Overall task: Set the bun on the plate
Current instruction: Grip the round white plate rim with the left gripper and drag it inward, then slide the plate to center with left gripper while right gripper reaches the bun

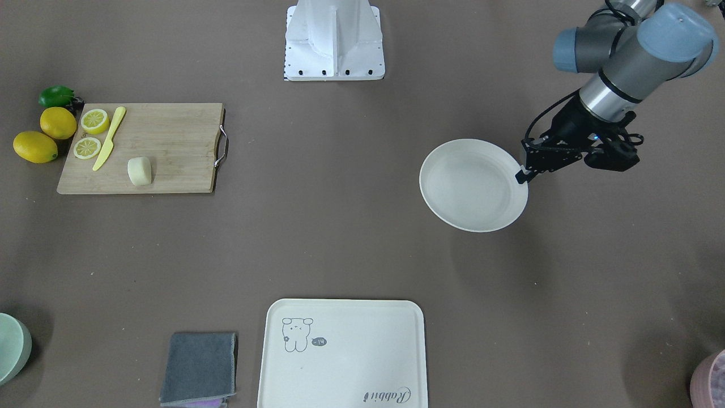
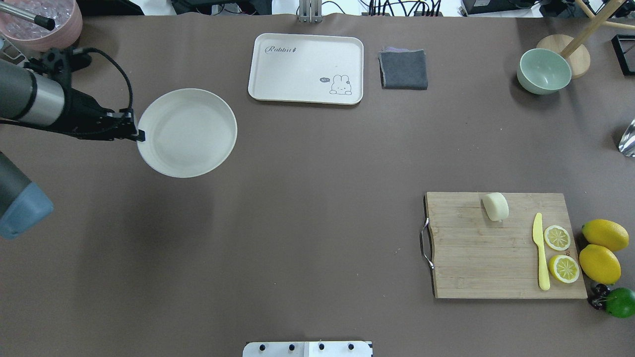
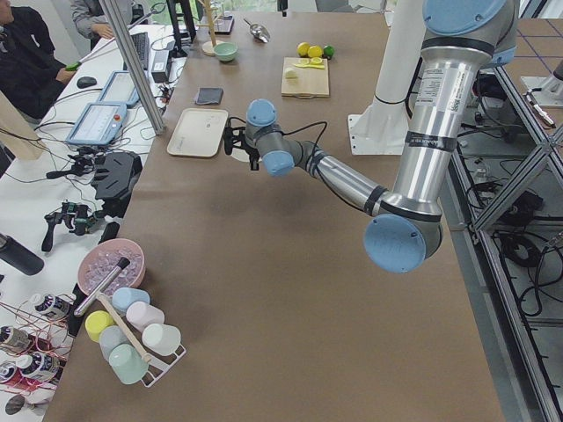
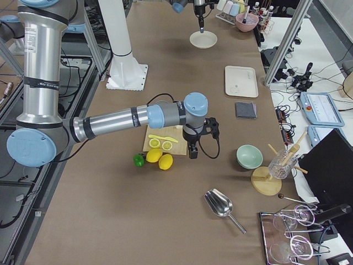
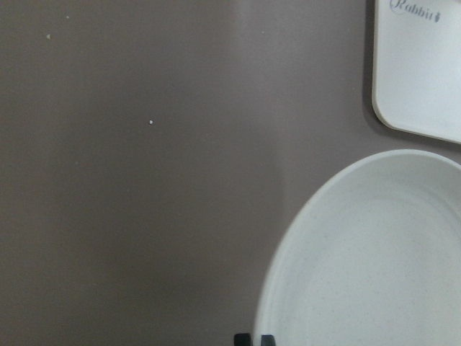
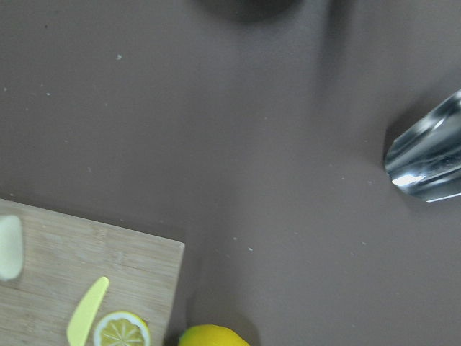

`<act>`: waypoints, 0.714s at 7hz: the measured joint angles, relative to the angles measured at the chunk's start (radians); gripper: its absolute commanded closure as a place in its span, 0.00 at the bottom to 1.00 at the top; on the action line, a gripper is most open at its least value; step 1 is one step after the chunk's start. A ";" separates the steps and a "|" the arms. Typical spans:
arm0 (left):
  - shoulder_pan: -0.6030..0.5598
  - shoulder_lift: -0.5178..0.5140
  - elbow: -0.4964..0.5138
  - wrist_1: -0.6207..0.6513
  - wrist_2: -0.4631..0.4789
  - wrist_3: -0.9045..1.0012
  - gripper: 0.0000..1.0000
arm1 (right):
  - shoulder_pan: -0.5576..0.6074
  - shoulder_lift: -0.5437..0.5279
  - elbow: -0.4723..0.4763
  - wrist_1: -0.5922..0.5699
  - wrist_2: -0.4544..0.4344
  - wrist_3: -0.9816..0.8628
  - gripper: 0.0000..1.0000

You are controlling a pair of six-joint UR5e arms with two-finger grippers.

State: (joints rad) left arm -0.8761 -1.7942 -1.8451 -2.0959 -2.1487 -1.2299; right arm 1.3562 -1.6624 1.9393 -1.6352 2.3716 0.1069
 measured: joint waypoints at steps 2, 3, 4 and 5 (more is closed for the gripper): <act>0.178 -0.170 -0.005 0.244 0.094 -0.071 1.00 | -0.129 0.058 0.026 0.000 -0.008 0.144 0.01; 0.262 -0.233 0.004 0.328 0.144 -0.092 1.00 | -0.188 0.083 0.028 0.003 -0.016 0.201 0.01; 0.325 -0.262 0.026 0.342 0.180 -0.105 1.00 | -0.238 0.102 0.029 0.017 -0.039 0.258 0.01; 0.359 -0.276 0.067 0.301 0.194 -0.116 1.00 | -0.281 0.111 0.028 0.039 -0.066 0.306 0.01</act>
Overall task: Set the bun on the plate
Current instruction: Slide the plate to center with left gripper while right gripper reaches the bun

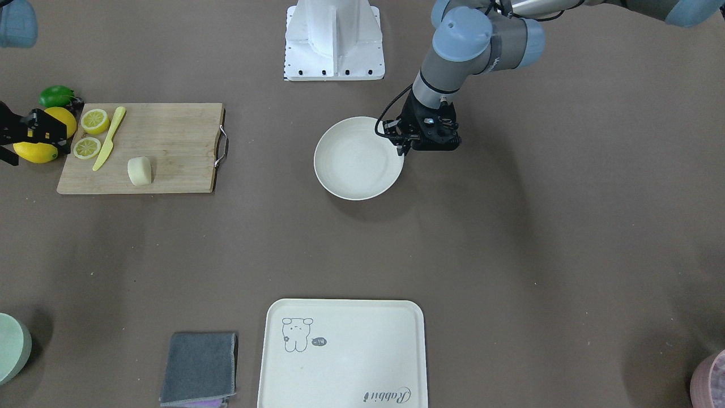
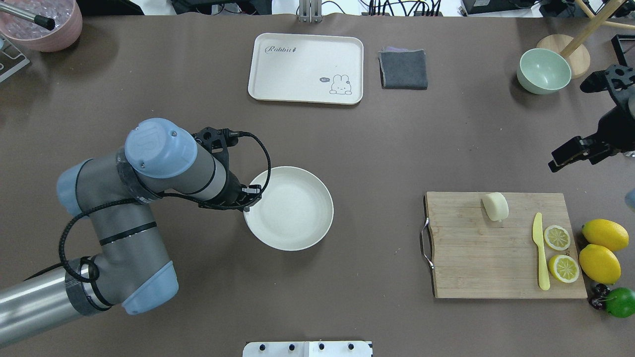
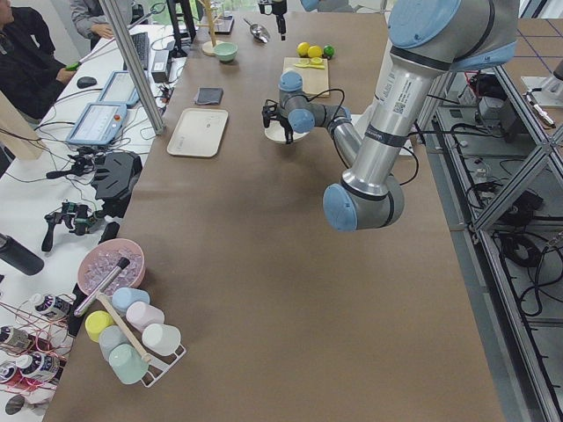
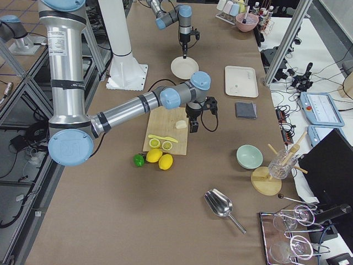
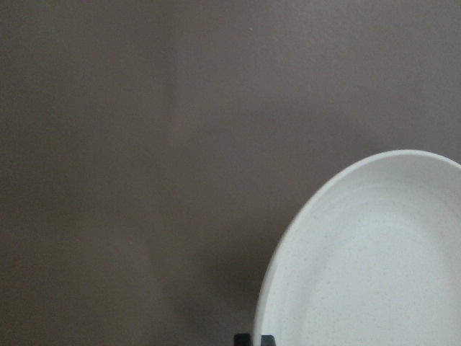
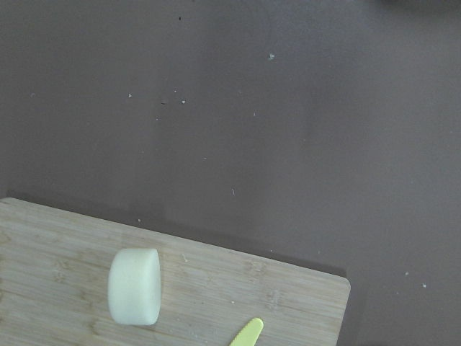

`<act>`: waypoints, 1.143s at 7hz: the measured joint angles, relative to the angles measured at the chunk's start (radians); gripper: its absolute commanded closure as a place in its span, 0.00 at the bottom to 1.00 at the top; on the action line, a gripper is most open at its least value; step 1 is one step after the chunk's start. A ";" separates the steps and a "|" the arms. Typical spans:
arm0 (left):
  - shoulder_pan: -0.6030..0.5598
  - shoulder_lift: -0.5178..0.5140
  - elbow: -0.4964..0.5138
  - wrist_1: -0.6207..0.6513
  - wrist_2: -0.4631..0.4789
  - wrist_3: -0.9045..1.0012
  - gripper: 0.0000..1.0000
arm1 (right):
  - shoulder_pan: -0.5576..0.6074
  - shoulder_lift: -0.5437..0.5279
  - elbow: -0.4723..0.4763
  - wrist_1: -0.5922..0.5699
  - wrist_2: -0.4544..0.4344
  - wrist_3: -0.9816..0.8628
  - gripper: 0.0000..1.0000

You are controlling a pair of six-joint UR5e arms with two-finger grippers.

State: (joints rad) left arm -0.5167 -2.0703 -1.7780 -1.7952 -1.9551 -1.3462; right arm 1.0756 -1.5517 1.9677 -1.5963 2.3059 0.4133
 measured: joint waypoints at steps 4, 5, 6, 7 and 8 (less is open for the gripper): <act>0.054 -0.041 0.114 -0.149 0.007 -0.028 1.00 | -0.175 0.042 -0.009 0.027 -0.070 0.164 0.01; 0.058 -0.044 0.117 -0.155 0.007 -0.029 1.00 | -0.216 0.047 -0.012 0.027 -0.092 0.188 0.01; 0.059 -0.044 0.117 -0.157 0.007 -0.029 1.00 | -0.247 0.056 -0.021 0.028 -0.113 0.203 0.02; 0.059 -0.046 0.117 -0.157 0.007 -0.030 1.00 | -0.271 0.076 -0.044 0.028 -0.130 0.209 0.02; 0.059 -0.049 0.117 -0.156 0.007 -0.029 0.94 | -0.287 0.096 -0.073 0.028 -0.144 0.210 0.05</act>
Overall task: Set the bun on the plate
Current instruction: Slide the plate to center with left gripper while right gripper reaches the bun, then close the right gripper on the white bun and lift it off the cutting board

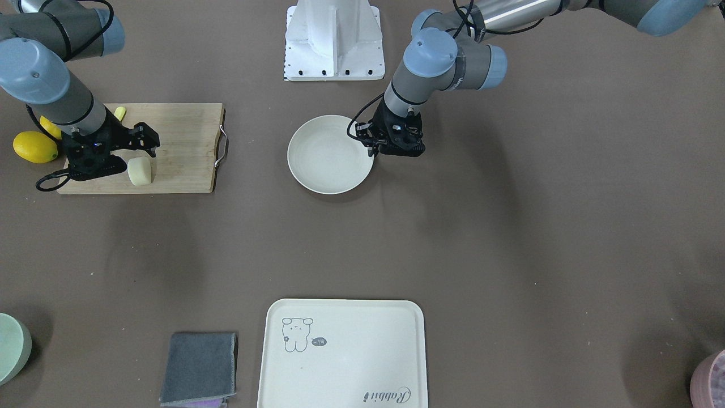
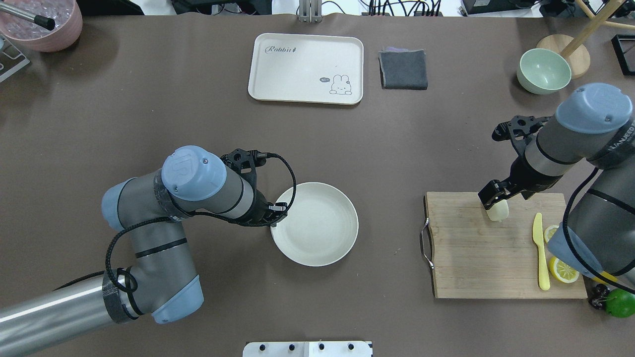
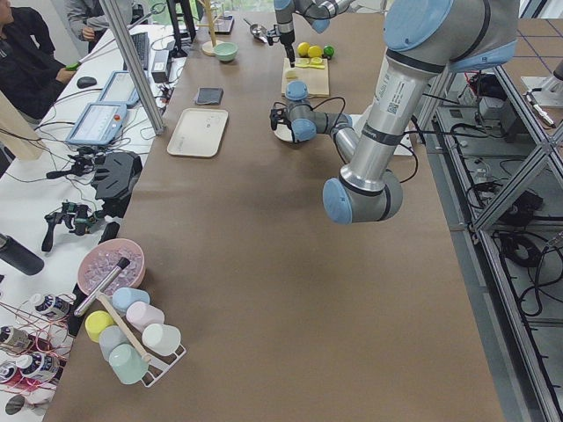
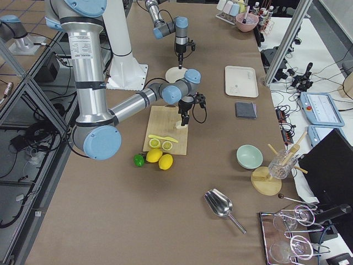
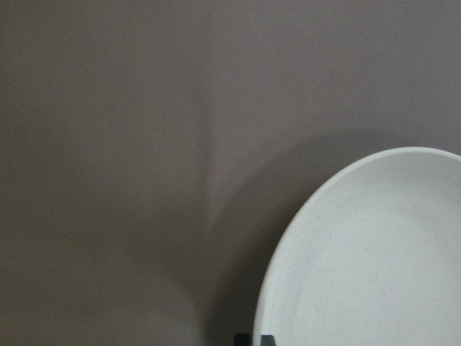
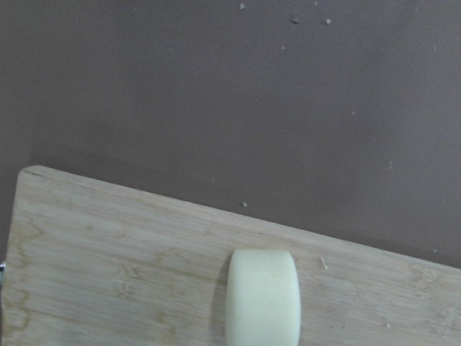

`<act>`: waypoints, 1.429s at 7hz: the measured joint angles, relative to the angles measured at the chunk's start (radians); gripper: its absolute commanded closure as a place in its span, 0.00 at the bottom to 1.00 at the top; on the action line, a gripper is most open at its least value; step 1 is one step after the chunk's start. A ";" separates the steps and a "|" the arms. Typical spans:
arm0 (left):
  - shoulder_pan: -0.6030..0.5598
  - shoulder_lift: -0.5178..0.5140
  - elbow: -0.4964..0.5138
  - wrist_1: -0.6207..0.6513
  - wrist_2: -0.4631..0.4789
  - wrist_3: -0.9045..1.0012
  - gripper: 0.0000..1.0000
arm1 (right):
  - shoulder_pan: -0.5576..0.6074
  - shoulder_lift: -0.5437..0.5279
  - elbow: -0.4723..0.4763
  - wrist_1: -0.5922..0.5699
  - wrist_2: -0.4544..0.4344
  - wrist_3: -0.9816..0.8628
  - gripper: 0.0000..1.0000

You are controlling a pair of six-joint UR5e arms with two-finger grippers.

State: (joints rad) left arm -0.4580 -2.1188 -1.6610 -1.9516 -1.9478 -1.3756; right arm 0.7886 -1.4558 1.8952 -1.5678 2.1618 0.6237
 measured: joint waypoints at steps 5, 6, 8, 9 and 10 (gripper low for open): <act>-0.004 -0.003 0.000 0.000 0.001 0.003 0.28 | -0.011 0.007 -0.083 0.048 -0.010 -0.004 0.61; -0.005 -0.005 -0.001 0.001 0.001 0.003 0.28 | -0.012 0.008 -0.101 0.077 -0.008 -0.003 0.78; -0.005 -0.010 -0.001 0.003 0.001 0.002 0.26 | -0.012 0.014 -0.111 0.097 -0.002 -0.001 0.89; -0.006 -0.012 -0.001 0.003 0.001 0.001 0.26 | -0.012 0.016 -0.107 0.099 0.001 0.000 0.89; -0.008 -0.013 -0.002 0.003 0.001 0.001 0.24 | -0.012 0.017 -0.094 0.099 0.006 0.001 0.87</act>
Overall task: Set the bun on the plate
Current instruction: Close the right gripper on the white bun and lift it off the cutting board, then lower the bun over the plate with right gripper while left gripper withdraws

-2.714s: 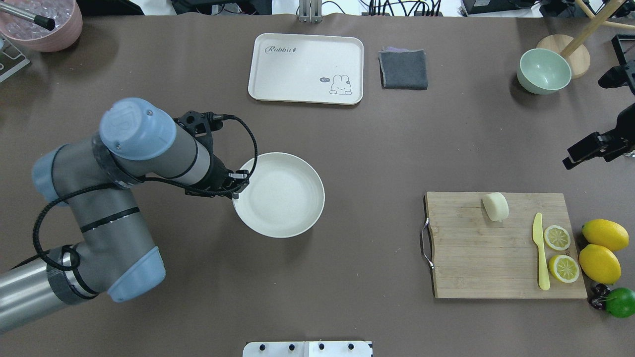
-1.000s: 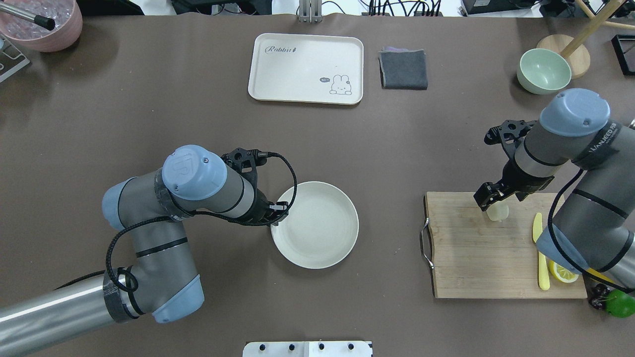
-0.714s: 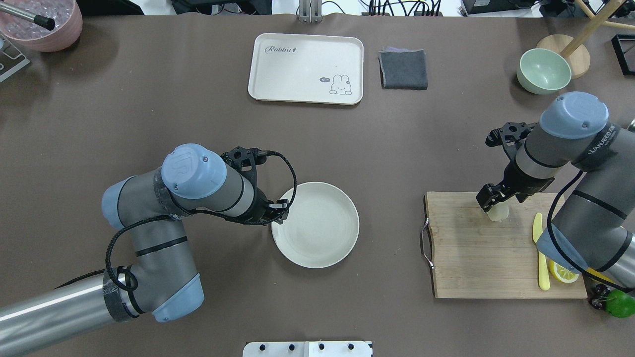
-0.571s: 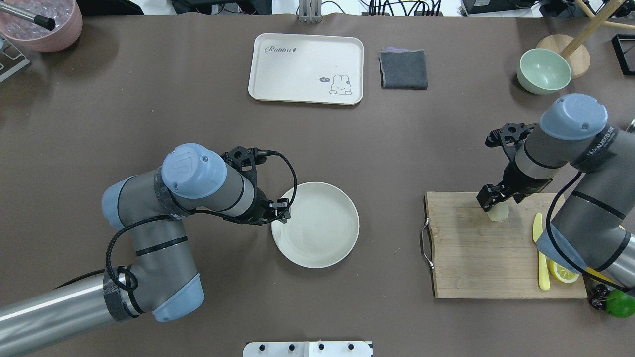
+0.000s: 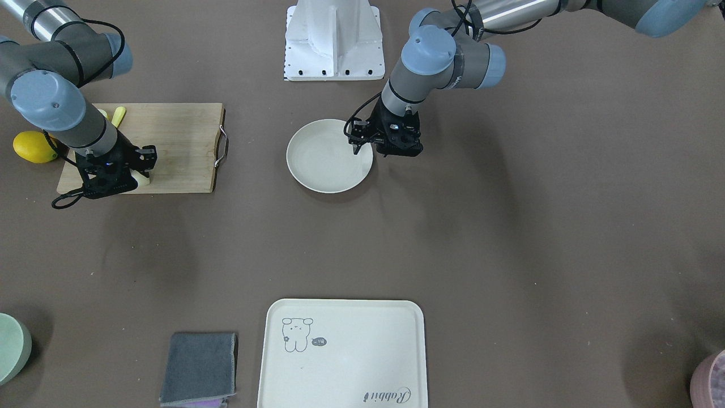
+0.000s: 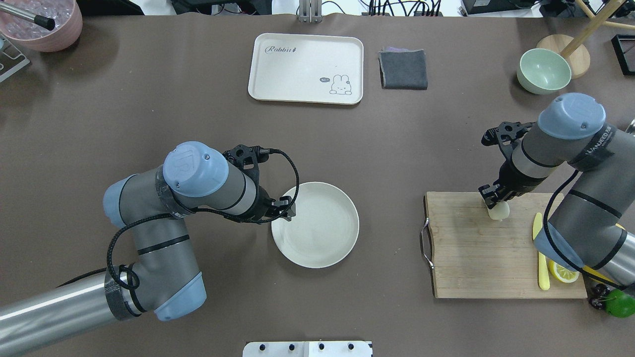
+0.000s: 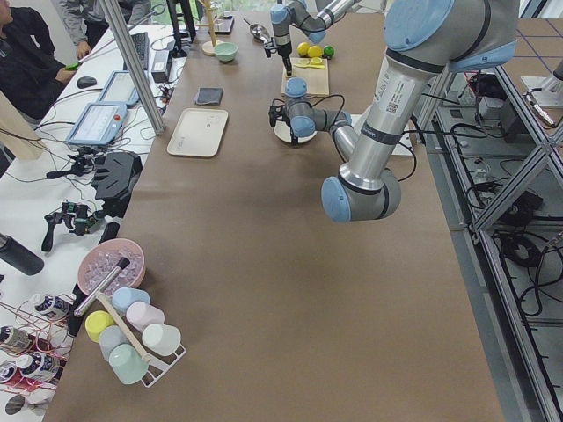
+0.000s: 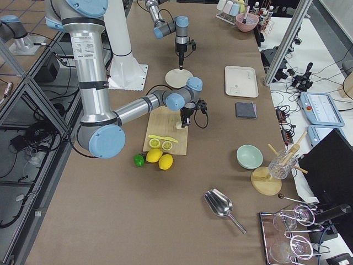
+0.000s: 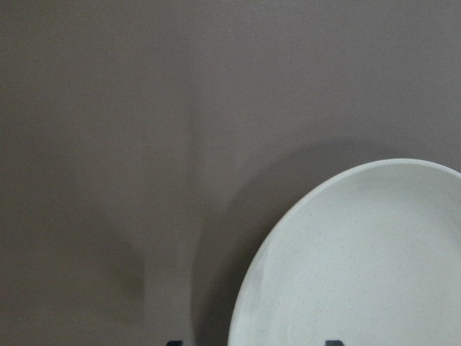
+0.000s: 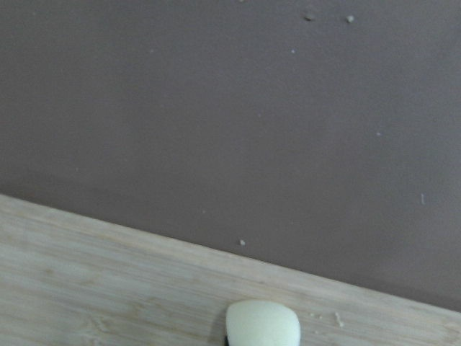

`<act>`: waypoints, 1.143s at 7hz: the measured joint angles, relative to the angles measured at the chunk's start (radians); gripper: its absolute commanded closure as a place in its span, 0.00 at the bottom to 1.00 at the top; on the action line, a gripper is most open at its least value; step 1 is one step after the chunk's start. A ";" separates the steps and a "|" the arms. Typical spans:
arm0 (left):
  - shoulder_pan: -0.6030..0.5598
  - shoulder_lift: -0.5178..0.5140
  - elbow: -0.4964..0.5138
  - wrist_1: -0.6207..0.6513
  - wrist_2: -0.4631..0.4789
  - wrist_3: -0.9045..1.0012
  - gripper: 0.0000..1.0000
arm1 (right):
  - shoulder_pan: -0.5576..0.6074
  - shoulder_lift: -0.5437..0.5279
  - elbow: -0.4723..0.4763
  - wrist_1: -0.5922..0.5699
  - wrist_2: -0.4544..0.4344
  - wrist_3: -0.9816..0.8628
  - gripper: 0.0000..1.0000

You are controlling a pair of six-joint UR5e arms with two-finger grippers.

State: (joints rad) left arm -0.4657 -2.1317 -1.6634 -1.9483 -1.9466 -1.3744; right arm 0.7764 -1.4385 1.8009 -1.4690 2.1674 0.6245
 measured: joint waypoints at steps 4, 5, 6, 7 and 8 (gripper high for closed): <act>-0.166 0.074 -0.070 0.007 -0.076 0.046 0.24 | -0.036 0.173 0.065 -0.032 0.017 0.208 0.78; -0.253 0.131 -0.094 0.008 -0.150 0.123 0.24 | -0.084 0.267 0.055 -0.040 -0.003 0.329 0.78; -0.324 0.197 -0.111 0.006 -0.208 0.216 0.24 | -0.145 0.361 0.023 -0.044 -0.050 0.445 0.75; -0.375 0.253 -0.122 0.004 -0.242 0.301 0.21 | -0.204 0.463 -0.045 -0.044 -0.106 0.539 0.75; -0.402 0.285 -0.129 0.003 -0.255 0.348 0.21 | -0.251 0.543 -0.123 -0.040 -0.151 0.594 0.72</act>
State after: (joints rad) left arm -0.8676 -1.8465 -1.7922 -1.9456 -2.2018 -1.0266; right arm 0.5259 -0.8956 1.6776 -1.5091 2.0161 1.2180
